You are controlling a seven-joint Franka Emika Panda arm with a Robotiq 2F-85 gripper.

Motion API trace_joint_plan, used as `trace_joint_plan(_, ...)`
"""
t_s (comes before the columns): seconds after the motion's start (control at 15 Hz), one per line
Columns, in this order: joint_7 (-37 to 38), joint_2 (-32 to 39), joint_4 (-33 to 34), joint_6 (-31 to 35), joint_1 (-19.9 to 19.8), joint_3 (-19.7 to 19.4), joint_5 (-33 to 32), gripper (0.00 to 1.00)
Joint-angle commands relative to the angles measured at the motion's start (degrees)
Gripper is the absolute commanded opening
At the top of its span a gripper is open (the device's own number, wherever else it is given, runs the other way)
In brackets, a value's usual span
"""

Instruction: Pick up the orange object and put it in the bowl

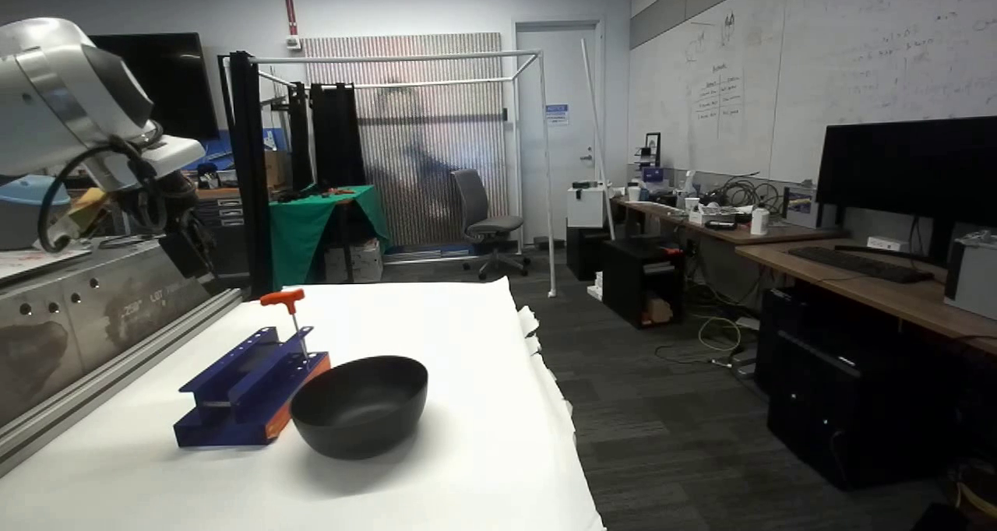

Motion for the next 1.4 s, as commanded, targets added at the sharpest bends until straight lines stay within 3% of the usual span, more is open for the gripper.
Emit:
trace_joint_plan(0.0,9.55,1.92,4.09,1.46,2.96,-4.54,-1.51,1.00)
trace_joint_plan(0.33,23.88,3.25,5.94,1.93,5.79,-8.68,-7.30,1.00)
trace_joint_plan(0.4,17.43,1.67,3.64,1.26,3.71,-6.56,-4.09,1.00)
trace_joint_plan(0.67,21.01,2.37,4.19,1.40,4.40,-7.14,-5.94,1.00)
trace_joint_plan(1.0,18.80,6.00,9.31,-2.12,1.65,-7.16,3.00,1.00)
trace_joint_plan(1.33,18.60,10.12,14.43,-3.36,0.16,-8.19,6.90,1.00)
